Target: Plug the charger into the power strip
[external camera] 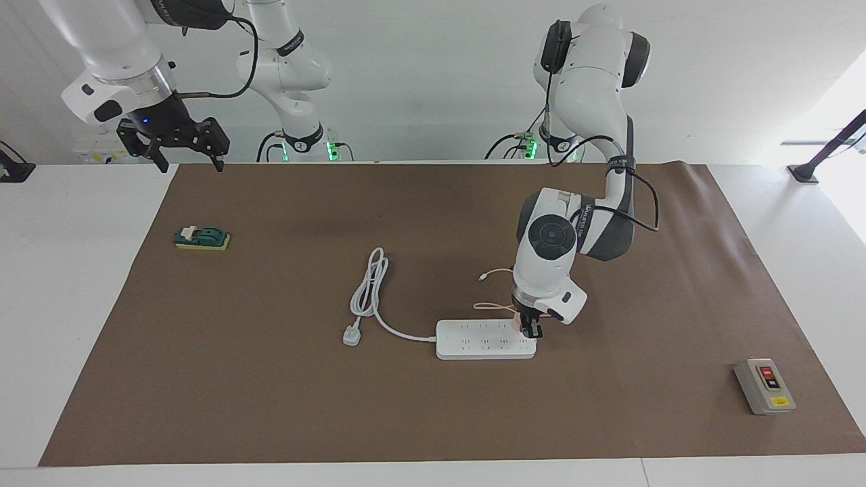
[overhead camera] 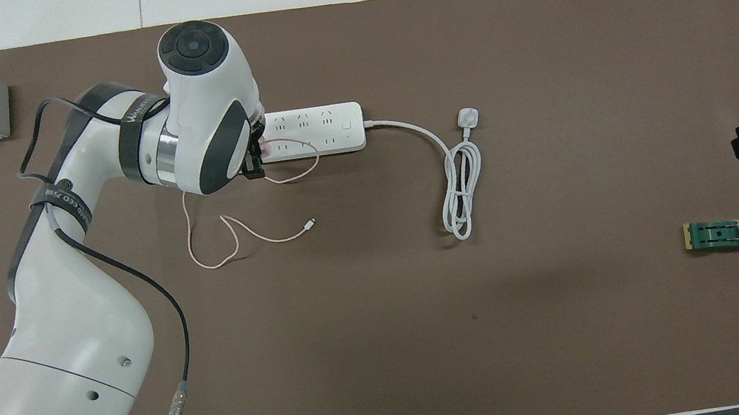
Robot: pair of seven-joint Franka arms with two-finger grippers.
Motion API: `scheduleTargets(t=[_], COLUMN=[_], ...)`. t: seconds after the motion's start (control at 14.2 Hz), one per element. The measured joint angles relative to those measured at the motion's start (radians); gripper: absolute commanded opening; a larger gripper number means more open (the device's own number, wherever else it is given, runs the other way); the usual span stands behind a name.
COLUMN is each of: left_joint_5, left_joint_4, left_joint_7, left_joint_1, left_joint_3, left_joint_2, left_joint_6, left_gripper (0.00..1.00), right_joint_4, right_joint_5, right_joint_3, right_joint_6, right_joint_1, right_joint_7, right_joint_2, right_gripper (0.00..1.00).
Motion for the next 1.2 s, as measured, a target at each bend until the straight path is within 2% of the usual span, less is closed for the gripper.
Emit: scheduleTargets(t=[0.07, 0.14, 0.35, 0.7, 0.84, 1.2], left_joint_5=[0.0, 0.0, 0.0, 0.0, 0.0, -0.001], left_joint_4=[0.0, 0.0, 0.005, 0.012, 0.012, 0.012], left_joint_7=[0.0, 0.0, -0.01, 0.064, 0.213, 0.753], left_joint_1=[0.0, 0.001, 0.008, 0.084, 0.122, 0.229], left_joint_3=[0.0, 0.0, 0.002, 0.0, 0.001, 0.001], left_joint_2=[0.0, -0.001, -0.012, -0.14, -0.187, -0.247], left_joint_6=[0.001, 0.002, 0.033, -0.02, -0.063, -0.192], left_gripper=[0.59, 1.0, 1.0, 1.0, 1.0, 1.0], right_joint_4=[0.0, 0.0, 0.0, 0.0, 0.0, 0.0], right_joint_5=[0.0, 0.0, 0.0, 0.0, 0.0, 0.0], right_joint_3=[0.0, 0.0, 0.0, 0.0, 0.0, 0.0], right_joint_6=[0.0, 0.0, 0.0, 0.0, 0.0, 0.0], right_joint_1=[0.0, 0.0, 0.0, 0.0, 0.0, 0.0], right_joint_7=[0.0, 0.0, 0.0, 0.0, 0.0, 0.0], right_joint_2=[0.0, 0.0, 0.0, 0.0, 0.0, 0.0], right_gripper=[1.0, 1.0, 1.0, 1.0, 1.0, 1.0])
